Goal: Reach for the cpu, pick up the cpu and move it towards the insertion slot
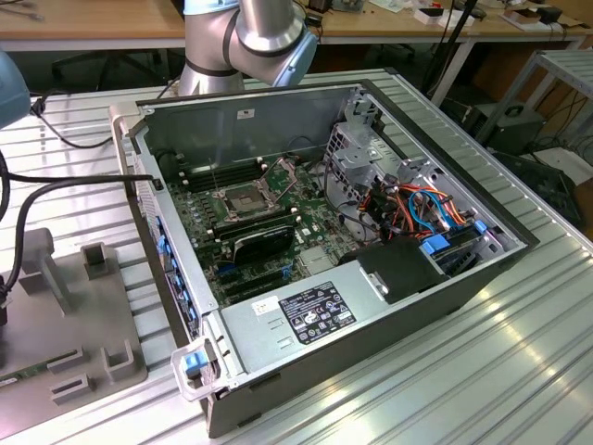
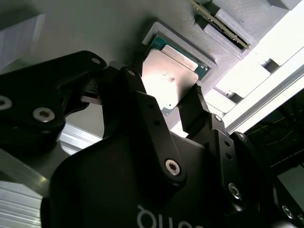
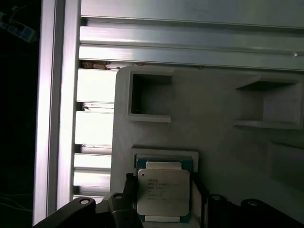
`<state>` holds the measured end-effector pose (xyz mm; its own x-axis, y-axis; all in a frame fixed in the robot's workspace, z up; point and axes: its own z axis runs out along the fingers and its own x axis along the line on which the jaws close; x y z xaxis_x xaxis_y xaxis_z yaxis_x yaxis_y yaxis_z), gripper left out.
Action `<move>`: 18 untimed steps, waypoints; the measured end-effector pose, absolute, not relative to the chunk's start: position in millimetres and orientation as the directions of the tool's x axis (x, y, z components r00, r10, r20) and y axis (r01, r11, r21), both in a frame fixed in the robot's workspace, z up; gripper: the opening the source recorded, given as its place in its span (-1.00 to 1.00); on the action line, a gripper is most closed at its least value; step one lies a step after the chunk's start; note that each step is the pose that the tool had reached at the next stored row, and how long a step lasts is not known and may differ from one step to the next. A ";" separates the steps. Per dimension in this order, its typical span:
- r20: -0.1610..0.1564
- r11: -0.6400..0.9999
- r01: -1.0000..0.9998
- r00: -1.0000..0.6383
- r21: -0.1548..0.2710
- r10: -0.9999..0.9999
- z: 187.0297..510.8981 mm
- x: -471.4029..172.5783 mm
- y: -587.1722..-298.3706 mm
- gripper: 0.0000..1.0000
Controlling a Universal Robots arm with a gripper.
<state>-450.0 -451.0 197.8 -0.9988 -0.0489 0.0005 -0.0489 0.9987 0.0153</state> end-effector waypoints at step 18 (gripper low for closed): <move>0.001 0.999 -0.049 -0.999 0.017 -0.049 212.7 -450.0 -451.0 0.09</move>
<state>-450.0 -451.0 212.7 -0.9988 -0.0490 0.0007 -0.0490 0.9987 0.0170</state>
